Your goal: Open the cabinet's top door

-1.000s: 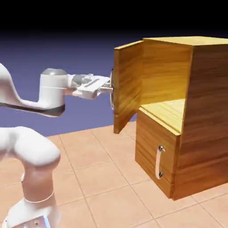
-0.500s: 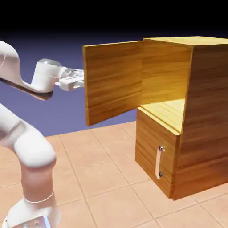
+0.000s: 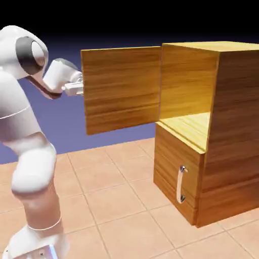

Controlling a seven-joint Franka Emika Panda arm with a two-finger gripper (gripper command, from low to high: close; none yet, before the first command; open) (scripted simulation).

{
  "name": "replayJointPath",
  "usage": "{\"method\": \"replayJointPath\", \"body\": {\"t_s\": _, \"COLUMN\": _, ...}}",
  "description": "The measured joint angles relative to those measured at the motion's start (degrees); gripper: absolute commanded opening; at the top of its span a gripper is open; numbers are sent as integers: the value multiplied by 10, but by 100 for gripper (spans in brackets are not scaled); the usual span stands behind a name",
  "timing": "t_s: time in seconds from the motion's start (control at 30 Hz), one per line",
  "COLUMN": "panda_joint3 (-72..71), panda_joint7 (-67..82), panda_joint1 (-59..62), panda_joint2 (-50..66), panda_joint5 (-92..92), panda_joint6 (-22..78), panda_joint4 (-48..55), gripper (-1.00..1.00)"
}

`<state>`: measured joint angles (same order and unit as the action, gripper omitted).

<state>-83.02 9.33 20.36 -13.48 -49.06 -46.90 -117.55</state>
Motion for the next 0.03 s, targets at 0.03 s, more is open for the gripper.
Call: {"method": "replayJointPath", "body": {"t_s": 0.03, "panda_joint3": -20, "panda_joint7": 1, "panda_joint1": 21, "panda_joint2": -3, "panda_joint5": 3, "panda_joint6": 1, "panda_joint4": 4, "gripper": -100}}
